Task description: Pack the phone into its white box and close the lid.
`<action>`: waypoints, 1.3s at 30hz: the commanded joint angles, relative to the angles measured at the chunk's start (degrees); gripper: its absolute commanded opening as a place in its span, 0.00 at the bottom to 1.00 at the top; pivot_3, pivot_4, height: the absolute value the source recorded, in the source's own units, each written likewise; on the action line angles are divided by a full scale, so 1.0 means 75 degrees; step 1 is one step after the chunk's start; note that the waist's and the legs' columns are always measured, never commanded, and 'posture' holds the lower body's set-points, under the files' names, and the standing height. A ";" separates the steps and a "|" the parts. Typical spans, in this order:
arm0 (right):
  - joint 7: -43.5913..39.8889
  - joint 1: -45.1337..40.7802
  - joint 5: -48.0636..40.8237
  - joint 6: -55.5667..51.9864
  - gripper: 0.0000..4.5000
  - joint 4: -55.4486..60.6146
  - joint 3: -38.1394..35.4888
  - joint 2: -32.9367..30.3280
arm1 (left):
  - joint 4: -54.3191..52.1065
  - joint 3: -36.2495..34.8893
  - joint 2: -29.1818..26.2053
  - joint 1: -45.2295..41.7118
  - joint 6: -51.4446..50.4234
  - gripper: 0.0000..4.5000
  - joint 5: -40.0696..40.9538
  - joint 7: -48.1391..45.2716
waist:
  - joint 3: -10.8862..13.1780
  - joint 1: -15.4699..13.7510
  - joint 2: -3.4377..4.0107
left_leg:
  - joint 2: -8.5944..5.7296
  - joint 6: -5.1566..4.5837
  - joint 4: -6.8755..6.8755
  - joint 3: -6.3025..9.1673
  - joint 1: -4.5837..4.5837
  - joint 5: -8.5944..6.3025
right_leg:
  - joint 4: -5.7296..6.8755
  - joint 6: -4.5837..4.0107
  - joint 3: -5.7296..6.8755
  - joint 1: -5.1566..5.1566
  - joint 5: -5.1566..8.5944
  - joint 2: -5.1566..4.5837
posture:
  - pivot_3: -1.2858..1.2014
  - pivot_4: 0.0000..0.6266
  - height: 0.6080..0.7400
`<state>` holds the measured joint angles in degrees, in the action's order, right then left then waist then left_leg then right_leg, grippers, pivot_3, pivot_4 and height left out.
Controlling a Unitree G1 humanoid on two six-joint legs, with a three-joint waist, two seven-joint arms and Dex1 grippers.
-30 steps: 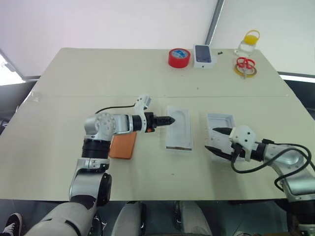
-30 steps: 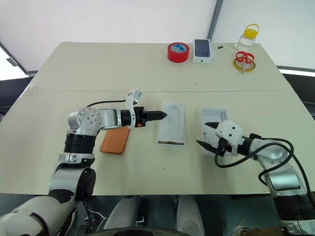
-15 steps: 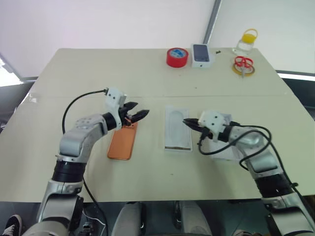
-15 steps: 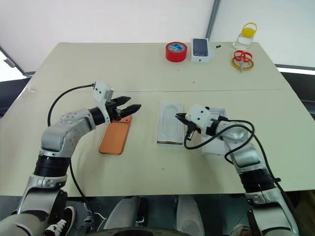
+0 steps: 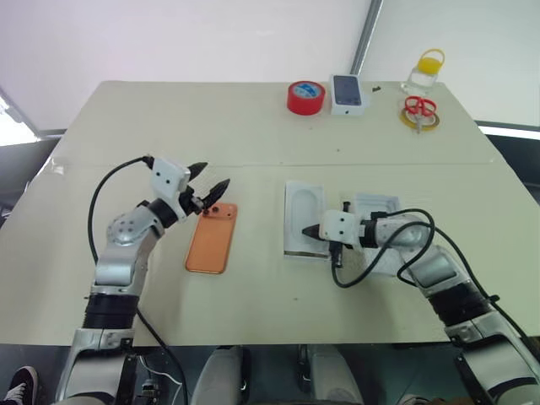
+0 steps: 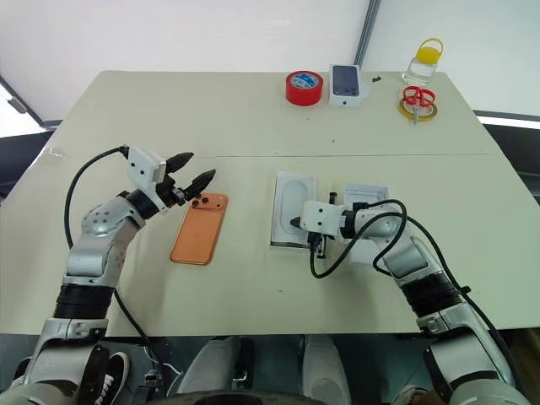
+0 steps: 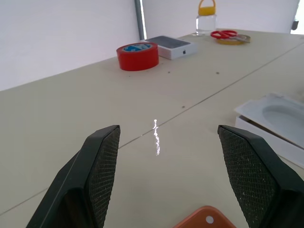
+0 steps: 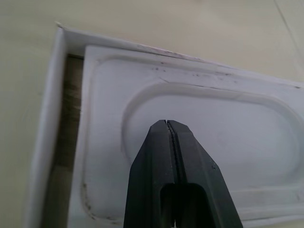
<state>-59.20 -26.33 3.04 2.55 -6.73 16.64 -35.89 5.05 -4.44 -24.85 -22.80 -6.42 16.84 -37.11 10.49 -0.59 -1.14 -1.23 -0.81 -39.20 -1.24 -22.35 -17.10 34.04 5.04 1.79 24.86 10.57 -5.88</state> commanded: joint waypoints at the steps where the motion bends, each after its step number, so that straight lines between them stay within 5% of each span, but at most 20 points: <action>1: -0.0430 0.0123 -0.0188 -0.0213 0.00 0.0500 0.0018 -0.0236 | -0.0101 -0.0357 -0.0100 -0.0017 0.0193 0.77 0.0048 0.0112 | 0.0000 -0.0015 0.0000 | 0.0000 0.0000 0.0000 0.0000 0.0000 0.0000 | 0.0000 0.0000 0.0000 0.0000 0.0000 0.0000 | 0.52 0.24 1.00; 13: 0.0458 -0.0312 -0.0105 0.0375 0.00 0.0016 -0.0349 0.0186 | -0.0056 -0.0333 -0.0103 -0.0092 -0.0909 0.77 0.0352 -0.0011 | 0.0000 0.0001 0.0000 | -0.0001 0.0000 -0.0001 0.0000 0.0002 0.0000 | 0.0001 0.0001 0.0003 -0.0003 0.0000 0.0001 | 0.52 0.24 1.00; 19: 0.1205 -0.0889 -0.0452 -0.0287 0.00 0.0331 -0.0538 0.1144 | 0.0092 -0.1216 -0.1134 -0.0166 -0.4444 0.77 0.1927 -0.0387 | 0.0003 0.0162 -0.0005 | 0.0010 0.0000 0.0002 0.0005 0.0002 0.0000 | 0.0011 0.0005 0.0005 0.0003 -0.0001 0.0012 | 0.52 0.24 1.00; 24: 0.1626 -0.1327 -0.0291 -0.1438 0.00 0.0614 0.0174 0.2481 | 0.0513 -0.2315 -0.1748 -0.0272 -0.7561 0.77 0.3800 -0.0692 | 0.0003 0.0217 -0.0004 | 0.0018 0.0001 0.0006 0.0016 0.0004 0.0001 | 0.0029 0.0007 0.0007 0.0011 -0.0001 0.0023 | 0.52 0.24 1.00; 30: 0.1631 -0.1906 0.0603 -0.1923 0.00 0.0134 0.1253 0.3042 | 0.0305 -0.1986 -0.2189 0.0128 -0.8736 0.77 0.3863 -0.0641 | 0.0001 0.0162 -0.0010 | 0.0011 0.0010 0.0007 0.0018 0.0003 0.0005 | 0.0033 0.0004 0.0001 0.0015 -0.0001 0.0022 | 0.52 0.24 1.00; 39: 0.0464 -0.2297 0.1294 -0.2928 0.00 0.0000 0.2508 0.2733 | 0.0032 -0.1705 -0.2069 0.0443 -0.9036 0.77 0.3844 -0.0575 | -0.0002 0.0198 -0.0010 | 0.0006 0.0035 0.0015 0.0022 0.0002 0.0016 | 0.0034 -0.0001 0.0004 0.0019 -0.0001 0.0012 | 0.52 0.24 1.00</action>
<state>-55.15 -41.86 11.67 -19.35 -7.14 35.03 -15.33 5.69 -18.77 -41.30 -20.08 -72.94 45.69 -42.15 10.47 0.89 -1.21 -1.19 -0.54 -39.09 -1.07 -22.33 -16.98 34.29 5.04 1.82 25.00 10.56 -5.79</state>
